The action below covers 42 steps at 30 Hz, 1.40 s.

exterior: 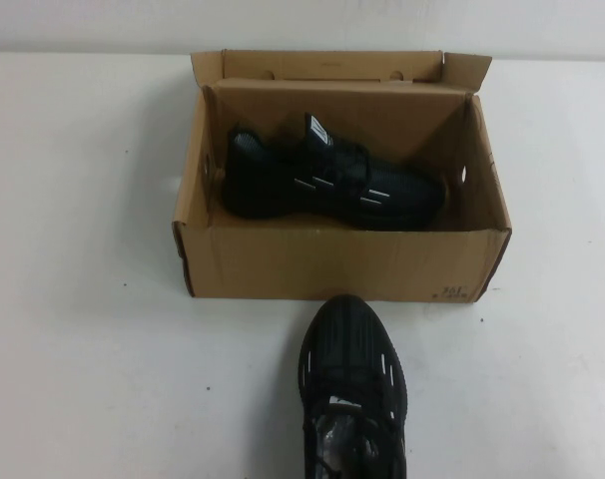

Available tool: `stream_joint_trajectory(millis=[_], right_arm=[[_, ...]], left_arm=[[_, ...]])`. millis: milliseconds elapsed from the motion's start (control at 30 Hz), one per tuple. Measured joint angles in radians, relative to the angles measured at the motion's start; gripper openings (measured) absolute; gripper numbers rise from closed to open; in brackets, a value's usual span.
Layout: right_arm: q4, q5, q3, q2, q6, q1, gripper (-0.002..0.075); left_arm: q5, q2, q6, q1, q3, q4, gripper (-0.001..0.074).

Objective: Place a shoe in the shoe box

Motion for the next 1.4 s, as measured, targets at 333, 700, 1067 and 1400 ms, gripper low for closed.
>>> stream_joint_trajectory(millis=[333, 700, 1067, 1400], right_arm=[[0.011, -0.553, 0.000, 0.000, 0.000, 0.000, -0.0016], [0.018, -0.804, 0.000, 0.000, 0.000, 0.000, -0.0016], [0.044, -1.007, -0.231, 0.000, 0.110, 0.000, -0.0017], [0.068, -0.323, -0.703, 0.167, 0.177, 0.000, -0.0016]], left_arm=[[-0.499, 0.000, 0.010, 0.000, 0.000, 0.000, -0.0001], [-0.779, 0.000, -0.018, 0.000, 0.002, -0.012, -0.0001], [-1.020, -0.004, -0.143, 0.000, -0.133, -0.124, -0.0001], [-0.619, 0.158, -0.143, 0.000, -0.539, -0.120, -0.0001]])
